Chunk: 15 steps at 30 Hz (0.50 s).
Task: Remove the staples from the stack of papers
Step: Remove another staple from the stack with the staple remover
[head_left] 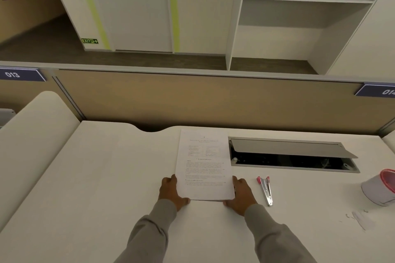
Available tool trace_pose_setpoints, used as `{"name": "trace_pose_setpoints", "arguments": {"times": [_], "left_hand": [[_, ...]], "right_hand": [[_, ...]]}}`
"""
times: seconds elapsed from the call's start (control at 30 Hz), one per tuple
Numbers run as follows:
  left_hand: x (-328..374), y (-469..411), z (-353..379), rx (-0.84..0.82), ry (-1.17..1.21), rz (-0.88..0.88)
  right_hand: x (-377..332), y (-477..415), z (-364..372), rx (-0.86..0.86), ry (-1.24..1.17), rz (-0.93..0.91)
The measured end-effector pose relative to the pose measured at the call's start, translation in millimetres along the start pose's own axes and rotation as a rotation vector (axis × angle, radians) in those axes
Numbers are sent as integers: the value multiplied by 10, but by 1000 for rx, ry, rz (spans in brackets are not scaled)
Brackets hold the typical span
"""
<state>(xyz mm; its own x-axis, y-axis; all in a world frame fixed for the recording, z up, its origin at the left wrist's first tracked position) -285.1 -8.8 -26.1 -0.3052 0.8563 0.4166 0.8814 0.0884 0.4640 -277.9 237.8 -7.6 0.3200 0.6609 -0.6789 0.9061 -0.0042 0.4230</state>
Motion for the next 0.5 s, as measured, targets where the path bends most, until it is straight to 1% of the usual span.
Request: {"name": "trace_pose_setpoints", "arguments": {"times": [0.17, 0.5], "left_hand": [[-21, -73, -17, 6, -11, 3], [-96, -150, 27, 20, 47, -31]], "right_hand": [[-37, -36, 10, 15, 9, 17], [12, -45, 32, 63, -69, -11]]}}
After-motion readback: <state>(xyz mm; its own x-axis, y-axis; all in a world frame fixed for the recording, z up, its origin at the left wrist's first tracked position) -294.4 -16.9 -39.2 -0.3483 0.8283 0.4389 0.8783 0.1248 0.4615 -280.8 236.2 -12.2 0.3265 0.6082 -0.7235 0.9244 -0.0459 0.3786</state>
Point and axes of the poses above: each hand's wrist, its own y-axis away from the middle knuckle, its own z-axis out of the palm, x = y × z, the point moved 3 cm from there along -y, towards the middle knuckle, and after that the axes turned 12 degrees about -y, right-handed, at the moved point
